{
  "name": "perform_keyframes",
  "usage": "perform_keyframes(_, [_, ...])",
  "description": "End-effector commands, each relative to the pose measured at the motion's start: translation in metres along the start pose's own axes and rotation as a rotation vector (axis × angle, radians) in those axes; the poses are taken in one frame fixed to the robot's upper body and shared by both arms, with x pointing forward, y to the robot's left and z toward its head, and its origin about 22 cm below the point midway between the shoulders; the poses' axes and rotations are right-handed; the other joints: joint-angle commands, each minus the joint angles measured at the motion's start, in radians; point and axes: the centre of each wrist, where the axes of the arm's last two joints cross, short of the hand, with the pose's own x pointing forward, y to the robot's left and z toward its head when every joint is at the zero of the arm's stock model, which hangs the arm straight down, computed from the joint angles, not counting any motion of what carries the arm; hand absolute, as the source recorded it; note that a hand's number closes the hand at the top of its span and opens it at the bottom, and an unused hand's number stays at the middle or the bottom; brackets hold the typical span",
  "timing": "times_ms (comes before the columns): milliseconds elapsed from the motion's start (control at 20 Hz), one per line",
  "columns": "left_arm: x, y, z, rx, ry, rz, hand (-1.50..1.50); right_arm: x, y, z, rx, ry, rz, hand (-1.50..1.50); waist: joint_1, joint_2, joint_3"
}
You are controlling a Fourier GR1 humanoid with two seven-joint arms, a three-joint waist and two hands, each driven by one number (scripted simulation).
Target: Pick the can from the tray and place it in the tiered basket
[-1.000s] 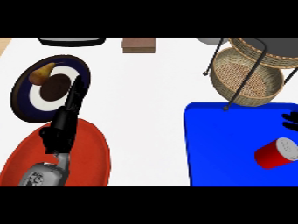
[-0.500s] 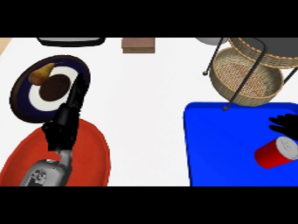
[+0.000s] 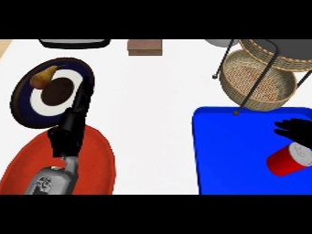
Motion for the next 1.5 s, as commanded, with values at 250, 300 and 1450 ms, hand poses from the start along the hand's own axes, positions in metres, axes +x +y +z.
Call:
perform_keyframes(250, [-0.009, 0.018, -0.009, 0.011, 0.006, -0.016, 0.00, -0.006, 0.002, -0.008, 0.024, -0.051, -0.032, -1.50, -0.001, 0.000, 0.000])
perform_keyframes(300, [0.002, 0.004, 0.004, 0.007, -0.003, -0.008, 0.00, 0.001, 0.027, -0.015, 0.017, -0.049, -0.043, -1.50, -0.001, -0.001, 0.000])
perform_keyframes(1450, [-0.002, 0.002, 0.003, 0.010, 0.013, -0.016, 0.00, 0.052, 0.054, -0.068, 0.052, 0.331, 0.170, 1.50, -0.004, -0.003, -0.005])
